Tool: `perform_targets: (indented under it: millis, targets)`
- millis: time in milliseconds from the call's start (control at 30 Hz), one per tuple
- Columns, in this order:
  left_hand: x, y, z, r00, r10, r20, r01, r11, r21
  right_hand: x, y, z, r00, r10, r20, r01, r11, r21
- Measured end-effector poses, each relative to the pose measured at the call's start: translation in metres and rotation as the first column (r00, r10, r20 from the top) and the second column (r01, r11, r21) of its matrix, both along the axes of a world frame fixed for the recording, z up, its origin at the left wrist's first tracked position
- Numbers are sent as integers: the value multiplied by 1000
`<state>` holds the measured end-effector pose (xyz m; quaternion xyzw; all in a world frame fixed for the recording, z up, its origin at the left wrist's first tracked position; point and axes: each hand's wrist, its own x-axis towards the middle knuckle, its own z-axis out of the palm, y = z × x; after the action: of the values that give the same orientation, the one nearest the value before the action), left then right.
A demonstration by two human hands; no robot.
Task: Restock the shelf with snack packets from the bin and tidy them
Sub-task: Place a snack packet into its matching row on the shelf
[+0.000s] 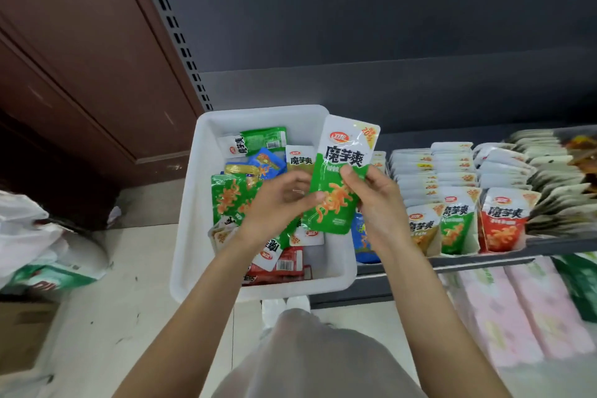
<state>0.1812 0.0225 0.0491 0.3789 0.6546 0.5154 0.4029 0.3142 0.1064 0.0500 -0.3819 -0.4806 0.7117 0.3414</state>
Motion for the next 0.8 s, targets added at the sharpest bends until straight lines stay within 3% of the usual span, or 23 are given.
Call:
perform_targets:
  millis: [67, 167, 333, 467, 600, 800]
  targets:
    - [14, 9, 1, 990, -43, -136, 48, 998, 38, 22, 6, 9, 997, -67, 49, 59, 985, 160]
    - [40, 26, -1, 970, -84, -226, 108, 990, 92, 63, 16, 20, 988, -139, 69, 107, 933, 343]
    - [71, 51, -20, 875, -122, -469, 207, 969, 133, 107, 22, 12, 963, -198, 183, 75, 849, 524]
    - [85, 59, -27, 818, -156, -554, 275, 952, 138, 132, 29, 5, 938, -292, 189, 146, 825, 546]
    - [96, 65, -37, 659, -208, -723, 347, 937, 46, 164, 44, -5, 840, -462, 287, 219, 771, 599]
    - [117, 61, -56, 461, -347, -817, 428, 893, -139, 176, 73, -39, 711, -431, 556, 12, 798, 603]
